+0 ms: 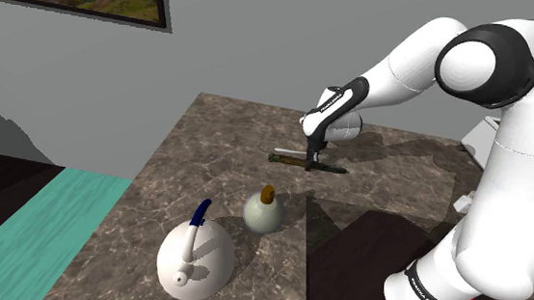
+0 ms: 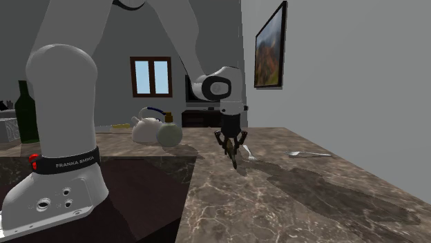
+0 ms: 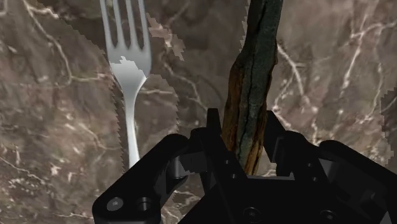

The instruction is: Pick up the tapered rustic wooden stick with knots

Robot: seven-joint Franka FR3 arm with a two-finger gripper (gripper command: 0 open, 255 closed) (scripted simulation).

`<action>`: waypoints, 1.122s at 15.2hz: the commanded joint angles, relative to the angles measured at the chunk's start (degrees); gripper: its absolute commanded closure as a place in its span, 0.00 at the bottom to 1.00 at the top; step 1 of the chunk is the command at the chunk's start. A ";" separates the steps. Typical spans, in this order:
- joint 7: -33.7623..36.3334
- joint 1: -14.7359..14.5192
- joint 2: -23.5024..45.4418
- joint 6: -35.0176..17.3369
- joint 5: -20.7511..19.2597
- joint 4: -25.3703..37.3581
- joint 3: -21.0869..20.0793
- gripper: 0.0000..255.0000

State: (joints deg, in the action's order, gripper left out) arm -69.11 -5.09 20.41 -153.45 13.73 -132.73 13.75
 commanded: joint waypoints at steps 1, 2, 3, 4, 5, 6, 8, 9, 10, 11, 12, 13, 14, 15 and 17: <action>0.00 0.00 0.04 -0.03 0.00 0.00 -0.01 1.00; 0.00 -0.01 0.03 -0.03 0.00 0.00 -0.01 1.00; 0.00 0.00 0.04 -0.04 0.01 0.00 -0.01 1.00; 0.00 0.00 0.03 -0.03 0.00 -0.01 -0.01 1.00; -0.04 0.03 0.10 -0.06 0.03 0.04 -0.02 1.00; 0.29 -0.19 -0.65 0.57 -0.40 -0.06 0.29 1.00; 0.95 -0.62 -2.12 1.84 -1.29 -0.21 0.87 1.00; 1.29 -0.81 -2.85 2.49 -1.74 -0.27 1.15 1.00; 1.62 -1.00 -3.57 3.14 -2.19 -0.32 1.42 1.00; 1.96 -1.17 -4.29 3.79 -2.64 -0.35 1.67 1.00; 2.29 -1.34 -5.00 4.45 -3.09 -0.36 1.91 1.00; 2.62 -1.49 -5.71 5.12 -3.54 -0.37 2.13 1.00; 2.95 -1.63 -6.41 5.79 -3.98 -0.36 2.35 1.00; 3.27 -1.77 -7.10 6.47 -4.42 -0.33 2.55 1.00; 3.91 -2.00 -8.46 7.84 -5.28 -0.24 2.90 1.00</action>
State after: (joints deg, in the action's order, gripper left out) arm -65.56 -6.94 12.58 -146.27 8.87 -133.03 16.49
